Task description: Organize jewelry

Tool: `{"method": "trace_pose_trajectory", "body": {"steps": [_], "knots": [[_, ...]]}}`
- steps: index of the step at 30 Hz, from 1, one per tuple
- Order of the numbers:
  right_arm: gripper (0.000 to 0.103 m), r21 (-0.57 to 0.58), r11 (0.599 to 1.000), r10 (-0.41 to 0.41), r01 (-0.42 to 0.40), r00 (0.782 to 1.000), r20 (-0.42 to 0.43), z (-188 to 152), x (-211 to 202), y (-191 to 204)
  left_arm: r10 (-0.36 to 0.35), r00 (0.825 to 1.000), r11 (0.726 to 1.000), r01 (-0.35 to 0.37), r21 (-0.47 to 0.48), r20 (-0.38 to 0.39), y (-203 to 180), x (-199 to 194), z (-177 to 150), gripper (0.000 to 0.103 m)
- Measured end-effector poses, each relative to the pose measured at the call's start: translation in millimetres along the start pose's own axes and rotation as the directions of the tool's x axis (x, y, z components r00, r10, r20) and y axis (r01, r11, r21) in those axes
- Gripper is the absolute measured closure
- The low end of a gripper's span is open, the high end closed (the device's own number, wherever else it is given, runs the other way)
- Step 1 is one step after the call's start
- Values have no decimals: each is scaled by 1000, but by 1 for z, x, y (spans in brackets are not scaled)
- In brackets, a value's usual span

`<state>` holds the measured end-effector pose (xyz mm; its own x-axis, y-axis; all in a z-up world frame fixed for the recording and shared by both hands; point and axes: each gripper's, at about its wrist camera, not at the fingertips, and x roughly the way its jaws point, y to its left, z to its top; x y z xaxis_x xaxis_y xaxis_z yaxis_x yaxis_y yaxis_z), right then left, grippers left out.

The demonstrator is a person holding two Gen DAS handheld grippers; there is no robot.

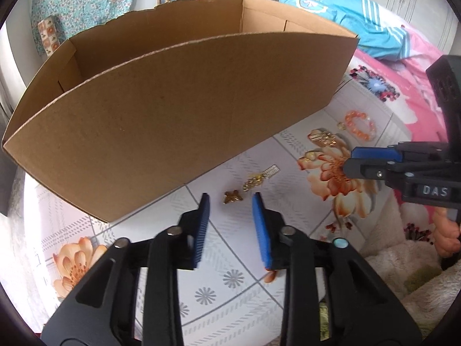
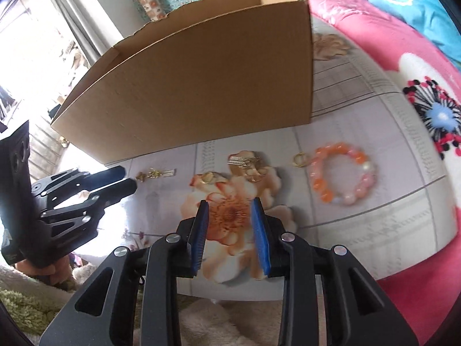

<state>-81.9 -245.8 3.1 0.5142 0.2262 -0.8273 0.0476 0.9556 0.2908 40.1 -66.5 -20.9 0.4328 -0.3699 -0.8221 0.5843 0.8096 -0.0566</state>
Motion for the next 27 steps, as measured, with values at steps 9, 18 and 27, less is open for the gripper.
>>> {"method": "trace_pose_trajectory", "body": {"steps": [9, 18, 27], "knots": [[73, 9, 1000, 22, -22, 1000, 6, 5, 5, 4, -15, 1000, 999, 16, 41, -20, 4, 11, 5, 85], [73, 13, 1000, 14, -14, 1000, -2, 8, 14, 9, 8, 1000, 994, -6, 111, -22, -7, 14, 9, 91], [73, -22, 1000, 10, -10, 1000, 11, 14, 16, 19, -31, 999, 997, 32, 74, -13, 0, 11, 7, 91]]}}
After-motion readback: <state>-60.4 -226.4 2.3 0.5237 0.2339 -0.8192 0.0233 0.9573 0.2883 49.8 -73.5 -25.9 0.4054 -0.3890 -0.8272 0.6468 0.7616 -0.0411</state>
